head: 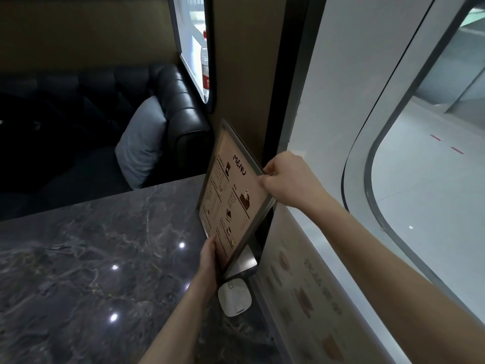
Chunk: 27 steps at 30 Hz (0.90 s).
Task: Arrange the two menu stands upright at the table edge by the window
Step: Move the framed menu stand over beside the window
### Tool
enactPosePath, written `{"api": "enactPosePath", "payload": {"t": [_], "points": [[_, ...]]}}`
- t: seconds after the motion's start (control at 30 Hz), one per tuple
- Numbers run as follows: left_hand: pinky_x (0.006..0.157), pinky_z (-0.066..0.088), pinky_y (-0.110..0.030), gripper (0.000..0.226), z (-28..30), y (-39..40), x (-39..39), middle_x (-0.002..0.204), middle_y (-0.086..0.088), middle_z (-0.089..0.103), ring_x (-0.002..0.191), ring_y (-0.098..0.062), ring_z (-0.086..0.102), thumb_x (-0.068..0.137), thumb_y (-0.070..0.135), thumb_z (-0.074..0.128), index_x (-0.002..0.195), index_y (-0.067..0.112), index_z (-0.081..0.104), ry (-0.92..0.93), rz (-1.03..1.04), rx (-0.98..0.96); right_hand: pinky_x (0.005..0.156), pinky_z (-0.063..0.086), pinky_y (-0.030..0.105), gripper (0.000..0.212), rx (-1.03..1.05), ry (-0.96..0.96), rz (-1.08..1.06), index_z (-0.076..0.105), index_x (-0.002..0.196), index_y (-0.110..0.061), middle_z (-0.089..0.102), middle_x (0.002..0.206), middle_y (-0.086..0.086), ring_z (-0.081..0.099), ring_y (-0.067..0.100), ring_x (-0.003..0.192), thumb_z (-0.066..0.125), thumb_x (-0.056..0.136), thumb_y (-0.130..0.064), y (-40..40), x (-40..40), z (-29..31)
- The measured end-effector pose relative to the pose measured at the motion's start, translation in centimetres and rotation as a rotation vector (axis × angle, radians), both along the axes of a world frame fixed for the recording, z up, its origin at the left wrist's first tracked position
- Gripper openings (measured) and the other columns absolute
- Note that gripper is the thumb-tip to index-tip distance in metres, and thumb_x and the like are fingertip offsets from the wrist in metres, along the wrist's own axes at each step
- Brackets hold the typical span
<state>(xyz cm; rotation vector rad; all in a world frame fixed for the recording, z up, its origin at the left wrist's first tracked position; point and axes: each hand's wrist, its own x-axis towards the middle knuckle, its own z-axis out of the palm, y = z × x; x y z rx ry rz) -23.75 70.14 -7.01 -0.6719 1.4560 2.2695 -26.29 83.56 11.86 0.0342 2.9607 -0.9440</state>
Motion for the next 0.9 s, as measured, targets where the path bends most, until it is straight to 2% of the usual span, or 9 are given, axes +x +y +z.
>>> {"api": "enactPosePath", "payload": {"t": [0.07,0.13,0.2,0.3,0.5,0.67,0.77,0.83,0.9], "points": [[0.042,0.049,-0.016,0.030,-0.3,0.2,-0.3,0.044,0.012,0.067,0.047,-0.003,0.065,0.100,0.022,0.030,0.082,0.017,0.054,-0.003,-0.002,-0.003,0.056,0.052,0.025,0.021,0.002,-0.006,0.000,0.065,0.090,0.002,0.072,0.097,0.011,0.066,0.021,0.076,0.052,0.091,-0.015,0.3,-0.1,0.1],[0.051,0.051,-0.022,0.030,-0.8,0.6,-0.6,0.047,0.012,0.069,0.060,-0.009,0.065,0.099,0.023,0.030,0.084,0.022,0.056,-0.018,-0.009,0.004,0.054,0.051,0.022,0.021,0.001,-0.019,-0.006,0.065,0.091,0.000,0.072,0.100,0.011,0.066,0.021,0.077,0.052,0.091,-0.016,0.6,-0.2,0.2],[0.057,0.047,-0.024,0.032,-1.1,0.8,-0.8,0.059,0.008,0.072,0.065,-0.011,0.064,0.099,0.025,0.030,0.086,0.021,0.059,-0.026,-0.006,0.000,0.054,0.052,0.023,0.020,-0.012,-0.036,-0.018,0.065,0.092,-0.001,0.072,0.101,0.012,0.067,0.022,0.080,0.052,0.091,-0.016,1.0,-0.3,0.3],[0.063,0.046,-0.031,0.037,-1.7,1.0,-1.0,0.085,-0.003,0.070,0.079,-0.019,0.064,0.095,0.037,0.035,0.106,0.014,0.062,-0.100,-0.013,0.001,0.054,0.051,0.023,0.018,-0.025,-0.057,-0.033,0.064,0.091,-0.001,0.071,0.101,0.012,0.065,0.022,0.079,0.054,0.091,-0.016,1.3,-0.3,0.5],[0.082,0.048,-0.036,0.048,-2.2,1.6,-1.2,0.113,-0.011,0.066,0.097,-0.026,0.061,0.090,0.043,0.040,0.121,0.011,0.060,-0.153,-0.004,-0.017,0.064,0.057,0.033,0.023,-0.015,-0.057,-0.044,0.067,0.090,0.000,0.072,0.100,0.011,0.062,0.018,0.069,0.052,0.092,-0.017,1.8,-0.1,0.8],[0.068,0.045,-0.031,0.046,-1.7,2.0,-1.1,0.108,-0.011,0.062,0.085,-0.021,0.058,0.094,0.037,0.038,0.126,0.009,0.054,-0.159,-0.006,0.035,0.072,0.060,0.047,0.021,-0.015,-0.058,-0.081,0.068,0.086,0.000,0.072,0.091,0.009,0.067,0.026,0.075,0.054,0.089,-0.016,2.1,0.1,0.8],[0.067,0.048,-0.031,0.049,-2.2,2.0,-0.9,0.115,-0.014,0.063,0.091,-0.026,0.061,0.091,0.040,0.041,0.128,0.009,0.052,-0.166,-0.016,-0.022,0.072,0.060,0.044,0.019,-0.011,-0.055,-0.088,0.066,0.086,-0.003,0.070,0.092,0.008,0.066,0.024,0.076,0.054,0.090,-0.017,2.3,0.3,0.8],[0.074,0.054,-0.039,0.053,-2.6,2.0,-0.9,0.122,-0.017,0.062,0.105,-0.033,0.061,0.088,0.044,0.045,0.129,0.011,0.050,-0.178,-0.024,-0.043,0.072,0.060,0.043,0.020,-0.013,-0.052,-0.091,0.067,0.090,-0.002,0.071,0.096,0.010,0.066,0.025,0.077,0.053,0.090,-0.018,2.4,0.4,0.7],[0.093,0.050,-0.053,0.049,-2.6,2.0,-1.0,0.121,-0.018,0.063,0.112,-0.036,0.059,0.089,0.043,0.045,0.125,0.012,0.054,-0.180,-0.041,-0.059,0.072,0.060,0.041,0.020,-0.016,-0.053,-0.099,0.066,0.092,-0.002,0.071,0.099,0.011,0.066,0.025,0.078,0.053,0.090,-0.017,2.4,0.4,0.7]]}}
